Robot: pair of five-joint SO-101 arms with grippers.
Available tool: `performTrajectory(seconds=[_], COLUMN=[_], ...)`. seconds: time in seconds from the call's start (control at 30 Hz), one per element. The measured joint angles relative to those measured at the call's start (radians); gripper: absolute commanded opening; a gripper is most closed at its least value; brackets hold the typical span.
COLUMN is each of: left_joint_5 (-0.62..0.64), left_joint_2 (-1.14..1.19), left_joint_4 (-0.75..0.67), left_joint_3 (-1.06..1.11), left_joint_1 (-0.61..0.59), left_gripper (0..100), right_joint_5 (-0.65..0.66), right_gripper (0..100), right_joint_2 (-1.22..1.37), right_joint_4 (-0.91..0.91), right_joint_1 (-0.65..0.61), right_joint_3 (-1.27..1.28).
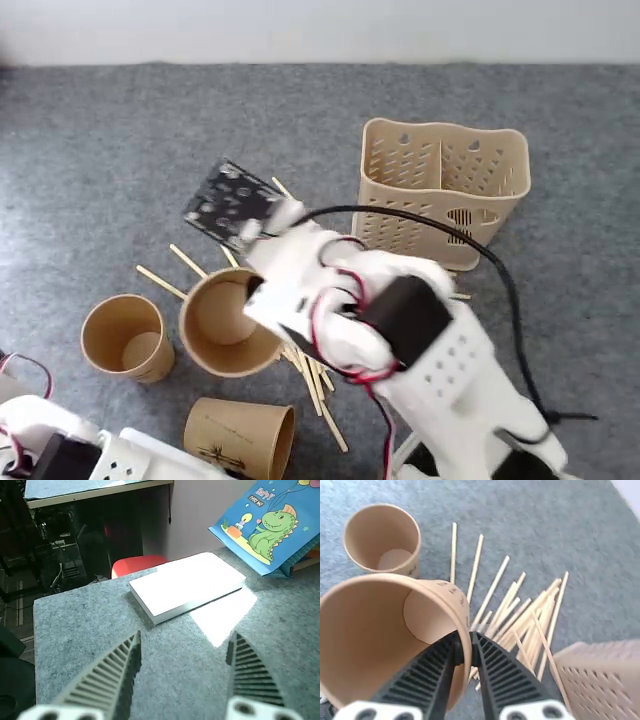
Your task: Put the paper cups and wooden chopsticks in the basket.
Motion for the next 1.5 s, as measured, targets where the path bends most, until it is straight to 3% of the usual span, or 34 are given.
performTrajectory(seconds=[0.37, 0.73, 1.3, 1.37, 1.5], left_joint_5=[0.034, 0.037, 0.037, 0.037, 0.037], left_joint_2=[0.002, -0.003, 0.003, 0.003, 0.003], left_joint_4=[0.041, 0.041, 0.041, 0.041, 0.041], left_joint_3=[0.002, 0.018, 0.034, 0.035, 0.044], left_joint_1=[0.0, 0.0, 0.0, 0.0, 0.0], left_gripper=[27, 27, 27, 27, 27], right_joint_5=[0.0, 0.0, 0.043, 0.043, 0.043], right_gripper=[0.9, 0.9, 1.7, 4.2, 19.0], right_joint_2=[0.103, 0.265, 0.381, 0.381, 0.381], right_joint_4=[-0.155, -0.302, -0.442, -0.46, -0.466], right_joint_1=[-0.172, -0.25, -0.259, -0.255, -0.226], right_joint_3=[-0.038, -0.038, 0.011, 0.011, 0.011])
